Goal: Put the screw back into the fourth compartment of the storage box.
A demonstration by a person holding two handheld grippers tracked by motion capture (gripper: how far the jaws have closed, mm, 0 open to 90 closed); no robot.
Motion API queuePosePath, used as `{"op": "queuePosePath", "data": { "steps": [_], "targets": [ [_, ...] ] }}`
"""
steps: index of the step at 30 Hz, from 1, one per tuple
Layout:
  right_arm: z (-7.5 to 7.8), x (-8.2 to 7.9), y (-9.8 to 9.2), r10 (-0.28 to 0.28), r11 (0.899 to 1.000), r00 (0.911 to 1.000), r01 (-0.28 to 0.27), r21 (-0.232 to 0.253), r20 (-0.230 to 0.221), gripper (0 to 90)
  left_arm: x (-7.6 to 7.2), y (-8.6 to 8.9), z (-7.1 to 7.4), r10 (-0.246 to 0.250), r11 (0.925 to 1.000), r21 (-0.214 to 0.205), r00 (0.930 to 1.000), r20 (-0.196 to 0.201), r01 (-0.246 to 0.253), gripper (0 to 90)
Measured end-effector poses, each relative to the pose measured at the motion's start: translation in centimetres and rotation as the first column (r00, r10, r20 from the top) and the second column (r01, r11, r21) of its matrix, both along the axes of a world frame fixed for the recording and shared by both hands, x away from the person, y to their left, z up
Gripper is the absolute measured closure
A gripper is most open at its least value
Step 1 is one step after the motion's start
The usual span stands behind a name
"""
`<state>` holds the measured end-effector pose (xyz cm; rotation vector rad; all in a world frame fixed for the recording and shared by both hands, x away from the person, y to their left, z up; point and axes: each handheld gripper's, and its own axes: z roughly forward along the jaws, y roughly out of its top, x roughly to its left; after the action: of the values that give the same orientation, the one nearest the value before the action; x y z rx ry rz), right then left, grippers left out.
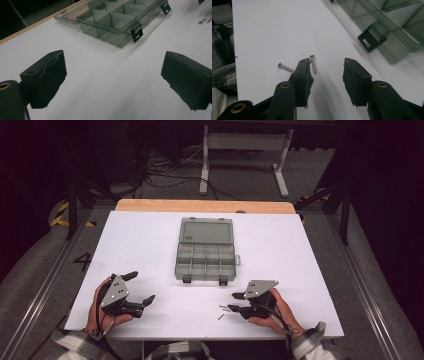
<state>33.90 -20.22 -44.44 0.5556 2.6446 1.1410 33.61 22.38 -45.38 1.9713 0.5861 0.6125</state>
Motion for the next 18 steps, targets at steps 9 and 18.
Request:
{"op": "queuePosePath", "data": {
  "steps": [9, 18],
  "targets": [
    [-0.6, 1.3, 2.8, 0.031, 0.999, 0.9992, -0.032, -0.033, -0.027, 69.9, 0.1, 0.0, -0.1, -0.007, 1.0, 0.005, 0.9999, -0.008, 0.007, 6.9],
    [-0.9, 1.7, 2.8, 0.024, 0.999, 0.998, -0.026, -0.04, -0.059, 78.4, 0.0, 0.1, -0.1, -0.014, 0.9999, 0.006, 0.9998, -0.015, 0.014, 6.9]
  ]
}}
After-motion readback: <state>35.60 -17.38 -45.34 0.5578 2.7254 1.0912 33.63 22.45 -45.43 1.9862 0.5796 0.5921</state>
